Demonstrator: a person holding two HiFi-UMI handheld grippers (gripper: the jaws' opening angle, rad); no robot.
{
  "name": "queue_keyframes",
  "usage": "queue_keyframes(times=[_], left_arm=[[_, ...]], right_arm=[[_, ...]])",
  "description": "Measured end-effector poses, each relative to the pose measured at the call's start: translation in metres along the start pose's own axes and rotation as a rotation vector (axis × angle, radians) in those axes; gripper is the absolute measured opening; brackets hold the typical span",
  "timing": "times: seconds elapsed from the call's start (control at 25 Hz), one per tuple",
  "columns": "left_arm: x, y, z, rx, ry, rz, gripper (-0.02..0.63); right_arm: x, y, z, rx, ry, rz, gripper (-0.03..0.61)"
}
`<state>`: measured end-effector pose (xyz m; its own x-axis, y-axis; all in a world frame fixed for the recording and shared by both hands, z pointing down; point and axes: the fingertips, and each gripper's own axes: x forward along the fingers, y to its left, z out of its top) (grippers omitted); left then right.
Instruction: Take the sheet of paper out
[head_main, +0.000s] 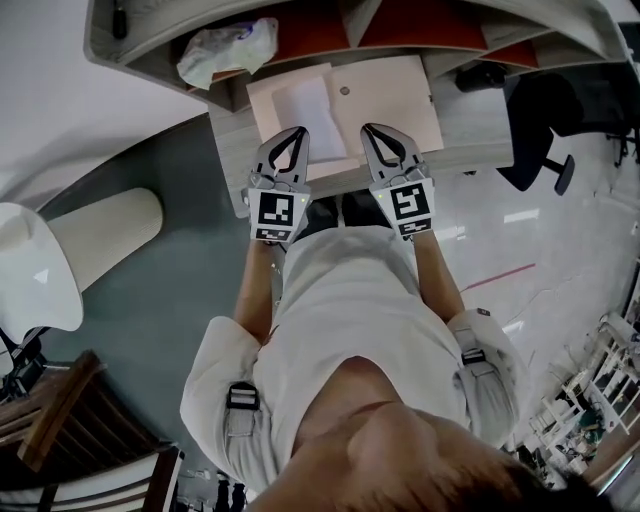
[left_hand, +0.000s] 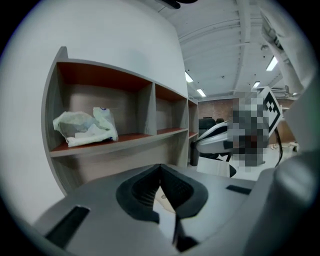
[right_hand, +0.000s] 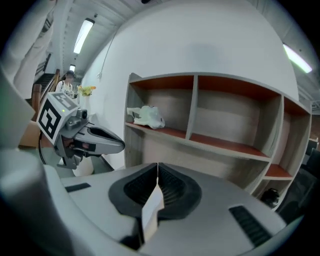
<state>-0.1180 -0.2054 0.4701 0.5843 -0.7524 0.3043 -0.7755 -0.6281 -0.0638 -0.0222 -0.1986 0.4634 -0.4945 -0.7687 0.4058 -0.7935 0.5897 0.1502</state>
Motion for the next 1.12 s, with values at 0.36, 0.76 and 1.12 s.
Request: queue_keyframes(times=[0.36,0.76,1.12], left_arm=[[0.034,-0.005,-0.045,-0.058,0.100,-0.012,0.015],[0.061,-0.003,-0.085,-0.137,0.193,0.004,0.015],[0.078,-0.016,-0.115,-0.180,0.252,-0.030,0.015]], right_arm=[[0.040,0.002,-0.056,0.072,0.105,0.130,0.021],[0.099,0.007,-0.119,0.056,0.237,0.262,0.023],[0.126,0.014,-0.169,0.059,0.329,0.312,0.058]])
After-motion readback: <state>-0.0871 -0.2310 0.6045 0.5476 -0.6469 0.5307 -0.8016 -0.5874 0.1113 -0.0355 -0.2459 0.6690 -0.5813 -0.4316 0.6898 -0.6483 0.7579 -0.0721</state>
